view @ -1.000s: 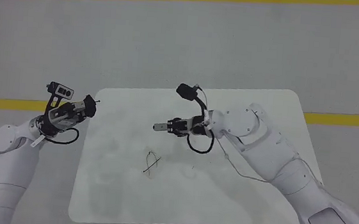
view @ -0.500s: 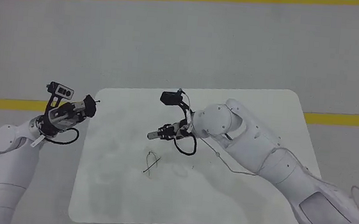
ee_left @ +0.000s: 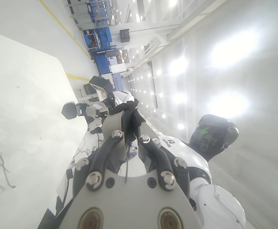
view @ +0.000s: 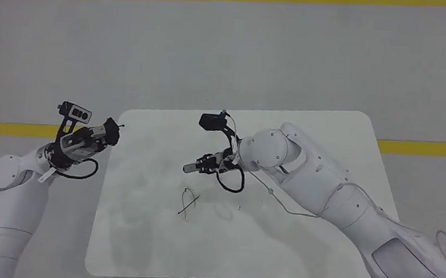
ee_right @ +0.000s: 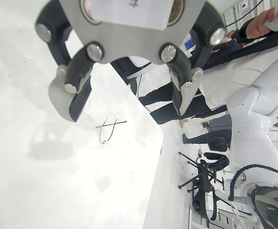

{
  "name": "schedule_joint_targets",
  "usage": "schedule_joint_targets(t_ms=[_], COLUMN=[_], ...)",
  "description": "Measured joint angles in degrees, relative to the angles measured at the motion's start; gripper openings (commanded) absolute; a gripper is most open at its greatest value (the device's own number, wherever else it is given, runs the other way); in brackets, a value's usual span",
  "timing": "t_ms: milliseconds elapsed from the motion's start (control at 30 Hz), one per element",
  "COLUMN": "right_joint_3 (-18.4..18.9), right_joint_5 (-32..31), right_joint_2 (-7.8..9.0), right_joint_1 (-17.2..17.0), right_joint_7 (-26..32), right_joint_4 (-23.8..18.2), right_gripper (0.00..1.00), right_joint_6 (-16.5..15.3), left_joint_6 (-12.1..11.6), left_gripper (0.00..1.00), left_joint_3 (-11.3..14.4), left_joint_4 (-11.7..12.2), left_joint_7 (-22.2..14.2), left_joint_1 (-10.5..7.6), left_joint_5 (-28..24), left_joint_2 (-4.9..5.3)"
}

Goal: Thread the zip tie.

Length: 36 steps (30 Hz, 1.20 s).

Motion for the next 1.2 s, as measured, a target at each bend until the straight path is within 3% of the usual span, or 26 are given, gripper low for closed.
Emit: schedule_joint_targets(t_ms=[467, 667, 900, 1200], right_joint_3=[-0.21, -3.33, -9.47, -15.84], right_joint_5=[-0.29, -2.25, -0.38, 0.92], right_joint_2=[-0.01, -0.93, -4.79, -10.96], right_joint_1=[-0.26, 0.55, 3.64, 7.14], right_joint_7=[-0.19, 3.83, 5.49, 5.42], right_joint_4=[-0.37, -1.01, 3.32, 13.78], right_gripper=[1.0, 1.0, 1.0, 1.0], right_joint_6=[-0.52, -2.5, -5.29, -6.55], left_joint_6=[0.0, 0.0, 0.0, 0.0], left_gripper=[0.0, 0.0, 0.0, 0.0], left_joint_3=[0.0, 0.0, 0.0, 0.0], left_joint_4=[0.0, 0.0, 0.0, 0.0], left_joint_7=[0.0, 0.0, 0.0, 0.0], left_joint_1=[0.0, 0.0, 0.0, 0.0], left_joint_5=[0.0, 0.0, 0.0, 0.0], left_joint_2=[0.0, 0.0, 0.0, 0.0])
